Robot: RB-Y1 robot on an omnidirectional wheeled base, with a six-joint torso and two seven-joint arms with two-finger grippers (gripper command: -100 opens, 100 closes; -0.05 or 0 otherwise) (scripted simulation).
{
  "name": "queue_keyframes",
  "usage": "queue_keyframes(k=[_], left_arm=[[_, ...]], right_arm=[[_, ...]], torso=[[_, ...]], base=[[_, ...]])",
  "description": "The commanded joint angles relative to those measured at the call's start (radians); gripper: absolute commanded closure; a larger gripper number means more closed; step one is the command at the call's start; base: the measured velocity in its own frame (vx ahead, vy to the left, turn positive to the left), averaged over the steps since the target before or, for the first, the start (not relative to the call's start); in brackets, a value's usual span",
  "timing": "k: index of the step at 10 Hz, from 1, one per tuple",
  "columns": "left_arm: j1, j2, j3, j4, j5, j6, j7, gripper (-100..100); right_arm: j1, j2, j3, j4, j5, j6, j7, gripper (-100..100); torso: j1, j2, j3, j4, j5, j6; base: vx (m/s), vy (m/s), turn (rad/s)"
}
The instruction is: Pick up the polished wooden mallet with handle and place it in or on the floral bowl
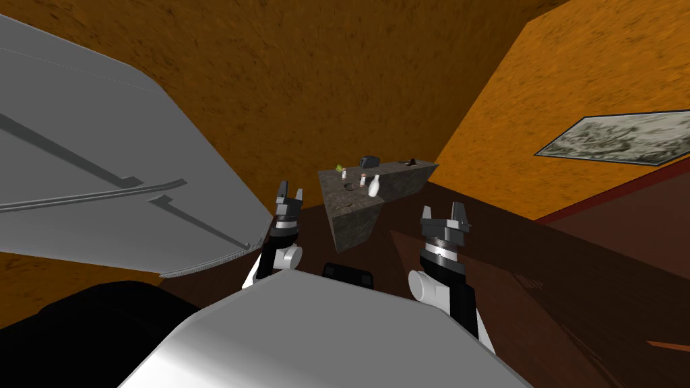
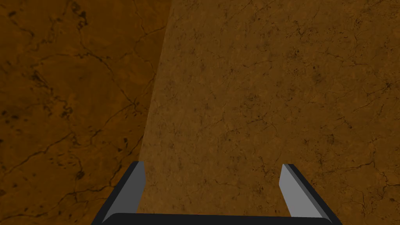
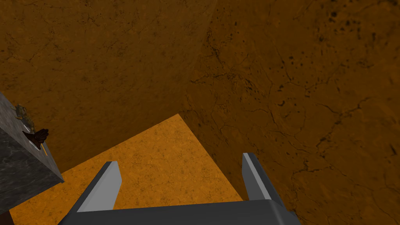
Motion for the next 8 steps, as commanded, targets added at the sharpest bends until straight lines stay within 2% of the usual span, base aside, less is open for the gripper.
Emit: queue_keyframes(k=[1,4,5,7,8], left_arm=[[-0.024,0.029,0.008,0.015,0.018,0.038,0.011,-100],[-0.083,0.065,0.024,0.054,0.058,0.124,0.04,-100],[-0.083,0.065,0.024,0.054,0.058,0.132,0.04,-100],[-0.14,0.086,0.037,0.093,0.096,0.199,0.068,-100],[-0.14,0.086,0.037,0.093,0.096,0.221,0.068,-100]], right_arm=[[0.0,0.0,0.0,0.0,0.0,0.0,0.0,0],[0.0,0.0,0.0,0.0,0.0,0.0,0.0,0],[0.0,0.0,0.0,0.0,0.0,0.0,0.0,0],[0.0,0.0,0.0,0.0,0.0,0.0,0.0,0],[0.0,0.0,0.0,0.0,0.0,0.0,0.0,0]], torso=[[0.0,0.0,0.0,0.0,0.0,0.0],[-0.004,-0.002,-0.001,0.0,-0.001,0.0],[-0.004,-0.002,-0.001,-0.001,-0.001,0.0],[-0.003,-0.001,-0.001,0.0,-0.001,0.0],[-0.004,-0.002,-0.001,0.0,-0.001,0.0]], base=[[0.015,-0.035,-0.023],[0.025,-0.065,-0.021],[0.024,-0.049,-0.008],[0.016,-0.056,-0.026],[0.022,-0.055,-0.008]])
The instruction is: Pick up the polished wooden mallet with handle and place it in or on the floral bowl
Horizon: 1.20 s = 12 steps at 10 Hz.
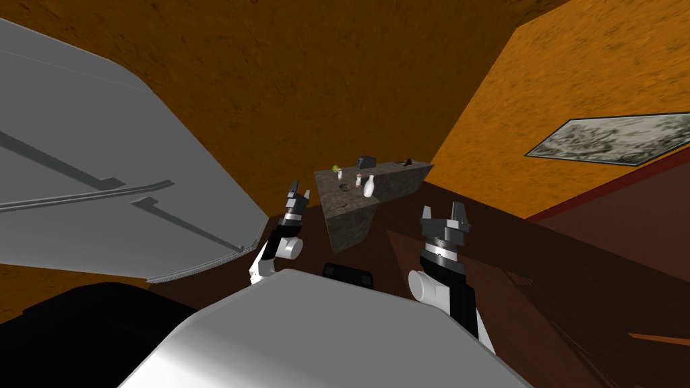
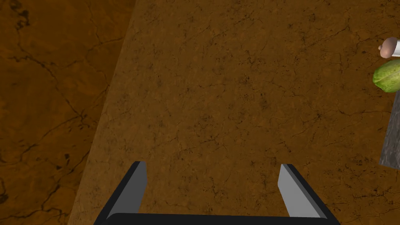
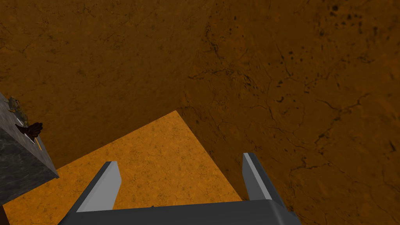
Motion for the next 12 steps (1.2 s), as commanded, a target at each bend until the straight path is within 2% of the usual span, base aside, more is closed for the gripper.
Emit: queue_keyframes(k=[1,2,3,5,6,7,8,10,11,12], left_arm=[[-0.047,0.009,0.009,0.032,0.023,0.05,0.018,-100],[-0.047,0.009,0.009,0.032,0.023,0.072,0.018,-100],[-0.083,0.018,0.015,0.058,0.046,0.099,0.036,-100],[-0.083,0.018,0.015,0.058,0.046,0.128,0.036,-100],[-0.121,0.026,0.022,0.086,0.069,0.167,0.055,-100],[-0.121,0.026,0.022,0.086,0.069,0.187,0.055,-100],[-0.161,0.033,0.029,0.116,0.094,0.219,0.076,-100],[-0.161,0.033,0.029,0.116,0.094,0.249,0.076,-100],[-0.203,0.04,0.036,0.148,0.119,0.287,0.097,-100],[-0.203,0.04,0.036,0.148,0.119,0.309,0.097,-100]], right_arm=[[0.0,0.0,0.0,0.0,0.0,0.0,0.0,0],[0.0,0.0,0.0,0.0,0.0,0.0,0.0,0],[0.0,0.0,0.0,0.0,0.0,0.0,0.0,0],[0.0,0.0,0.0,0.0,0.0,0.0,0.0,0],[0.0,0.0,0.0,0.0,0.0,0.0,0.0,0],[0.0,0.0,0.0,0.0,0.0,0.0,0.0,0],[0.0,0.0,0.0,0.0,0.0,0.0,0.0,0],[0.0,0.0,0.0,0.0,0.0,0.0,0.0,0],[0.0,0.0,0.0,0.0,0.0,0.0,0.0,0],[0.0,0.0,0.0,0.0,0.0,0.0,0.0,0]], torso=[[0.0,0.0,0.0,0.0,0.0,0.0],[0.0,0.0,0.0,0.0,0.0,0.0],[0.001,0.0,0.0,0.0,0.0,0.0],[0.001,-0.001,0.0,0.0,0.0,0.0],[0.002,0.001,0.0,0.0,0.0,0.0],[0.001,0.001,0.0,0.0,0.0,0.0],[0.001,0.001,0.0,0.0,0.0,0.0],[0.001,0.0,0.0,0.0,0.0,0.0],[0.002,0.0,0.0,0.0,0.0,0.0],[0.001,0.0,0.0,0.0,0.0,0.0]], base=[[0.016,-0.054,-0.015],[0.018,-0.044,-0.013],[0.032,-0.046,-0.022],[0.02,-0.032,-0.003],[0.009,-0.04,-0.024],[0.014,-0.041,-0.013],[0.025,-0.055,-0.023],[0.02,-0.032,-0.002],[0.018,-0.04,-0.025],[0.021,-0.041,-0.012]])
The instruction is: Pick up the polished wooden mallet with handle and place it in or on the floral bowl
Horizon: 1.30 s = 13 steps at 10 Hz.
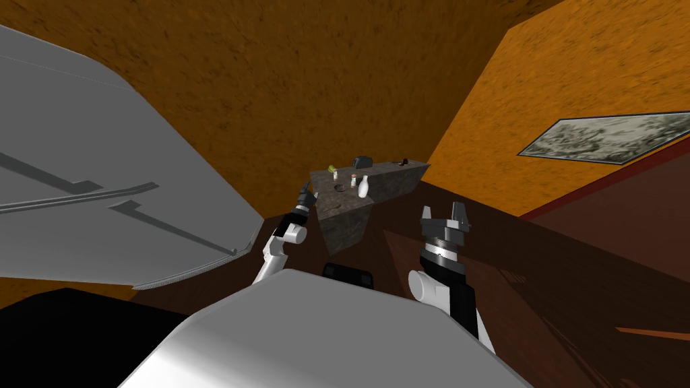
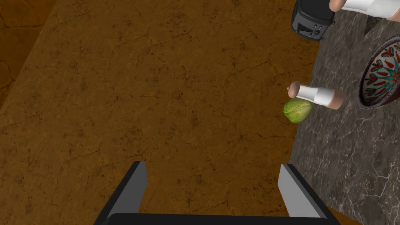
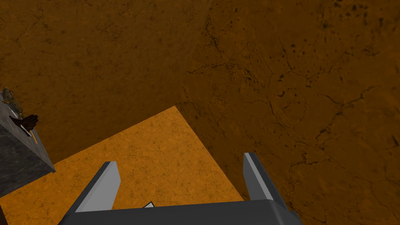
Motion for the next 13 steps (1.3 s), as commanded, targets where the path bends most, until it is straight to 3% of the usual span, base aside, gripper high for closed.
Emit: queue_keyframes(k=[1,2,3,4,6,7,9,10,11,12,13], left_arm=[[-0.006,-0.005,0.001,-0.004,0.001,0.033,0.001,-100],[-0.05,0.001,0.007,0.03,0.026,0.069,0.023,-100],[-0.05,0.001,0.007,0.03,0.026,0.097,0.023,-100],[-0.09,0.006,0.013,0.066,0.052,0.124,0.047,-100],[-0.095,0.006,0.013,0.066,0.052,0.169,0.047,-100],[-0.138,0.011,0.018,0.104,0.077,0.2,0.07,-100],[-0.14,0.011,0.018,0.104,0.077,0.239,0.07,-100],[-0.187,0.016,0.022,0.145,0.102,0.279,0.095,-100],[-0.187,0.016,0.022,0.145,0.102,0.311,0.095,-100],[-0.225,0.021,0.026,0.181,0.127,0.341,0.12,-100],[-0.234,0.021,0.026,0.186,0.127,0.365,0.12,-100]], right_arm=[[0.0,0.0,0.0,0.0,0.0,0.0,0.0,0],[0.0,0.0,0.0,0.0,0.0,0.0,0.0,0],[0.0,0.0,0.0,0.0,0.0,0.0,0.0,0],[0.0,0.0,0.0,0.0,0.0,0.0,0.0,0],[0.0,0.0,0.0,0.0,0.0,0.0,0.0,0],[0.0,0.0,0.0,0.0,0.0,0.0,0.0,0],[0.0,0.0,0.0,0.0,0.0,0.0,0.0,0],[0.0,0.0,0.0,0.0,0.0,0.0,0.0,0],[0.0,0.0,0.0,0.0,0.0,0.0,0.0,0],[0.0,0.0,0.0,0.0,0.0,0.0,0.0,0],[0.0,0.0,0.0,0.0,0.0,0.0,0.0,0]], torso=[[0.0,0.0,0.0,0.0,0.0,0.0],[0.001,0.001,0.0,0.0,0.0,0.0],[0.0,0.0,0.0,0.0,0.0,0.0],[0.0,0.0,0.0,0.0,0.0,0.0],[-0.001,-0.001,0.0,0.0,0.0,0.0],[0.001,0.001,0.0,0.0,0.0,0.0],[0.001,0.0,0.0,0.0,0.0,0.0],[0.001,0.001,0.0,0.0,0.0,0.0],[0.0,0.0,0.0,0.0,0.0,0.0],[0.0,0.0,0.0,0.0,0.0,0.0],[0.0,-0.001,0.0,0.0,0.0,0.0]], base=[[0.013,-0.019,0.005],[0.023,-0.033,-0.023],[0.023,-0.038,-0.013],[0.029,-0.065,-0.021],[0.021,-0.037,-0.001],[0.015,-0.021,-0.018],[0.016,-0.023,-0.006],[0.023,-0.036,-0.017],[0.023,-0.035,-0.01],[0.031,-0.044,-0.01],[0.029,-0.035,-0.009]])
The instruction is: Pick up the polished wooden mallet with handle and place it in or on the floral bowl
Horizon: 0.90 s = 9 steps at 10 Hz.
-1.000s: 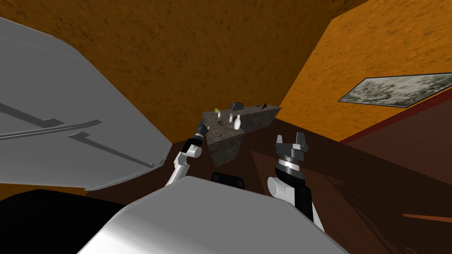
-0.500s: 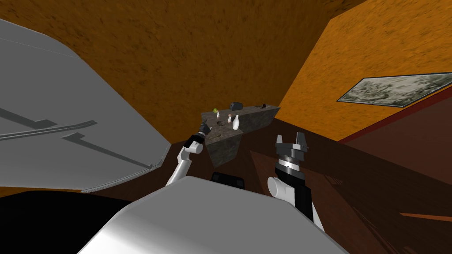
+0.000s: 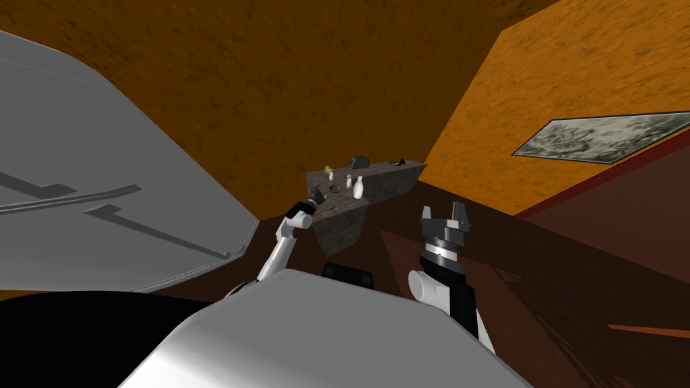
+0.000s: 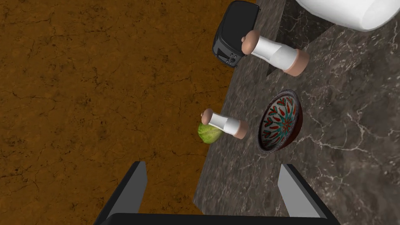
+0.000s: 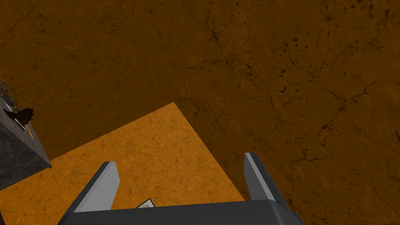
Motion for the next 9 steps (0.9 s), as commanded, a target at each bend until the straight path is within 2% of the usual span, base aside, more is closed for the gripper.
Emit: queue_keyframes(k=[1,2,4,5,6,7,9], left_arm=[[-0.007,0.0,0.002,0.002,0.003,0.041,0.005,-100],[-0.055,0.005,0.004,0.046,0.026,0.074,0.03,-100],[-0.055,0.005,0.004,0.046,0.026,0.113,0.03,-100],[-0.102,0.01,0.004,0.091,0.048,0.151,0.056,-100],[-0.102,0.01,0.004,0.091,0.048,0.178,0.056,-100],[-0.146,0.015,0.004,0.134,0.069,0.208,0.081,-100],[-0.149,0.015,0.004,0.139,0.069,0.255,0.081,-100]], right_arm=[[0.0,0.0,0.0,0.0,0.0,0.0,0.0,0],[0.0,0.0,0.0,0.0,0.0,0.0,0.0,0],[0.0,0.0,0.0,0.0,0.0,0.0,0.0,0],[0.0,0.0,0.0,0.0,0.0,0.0,0.0,0],[0.0,0.0,0.0,0.0,0.0,0.0,0.0,0],[0.0,0.0,0.0,0.0,0.0,0.0,0.0,0],[0.0,0.0,0.0,0.0,0.0,0.0,0.0,0]], torso=[[0.0,0.0,0.0,0.0,0.0,0.0],[0.001,0.001,0.001,0.0,0.0,0.0],[0.001,0.001,0.001,0.0,0.0,0.0],[0.002,0.001,0.001,0.0,0.0,0.0],[0.001,0.001,0.0,0.0,0.0,0.0],[0.001,0.001,0.0,0.0,0.0,0.0],[0.001,0.0,0.0,0.0,0.0,0.0]], base=[[0.011,-0.016,0.001],[0.013,-0.029,-0.011],[0.016,-0.019,-0.003],[0.02,-0.021,-0.007],[0.023,-0.023,-0.007],[0.027,-0.027,-0.003],[0.018,-0.015,-0.001]])
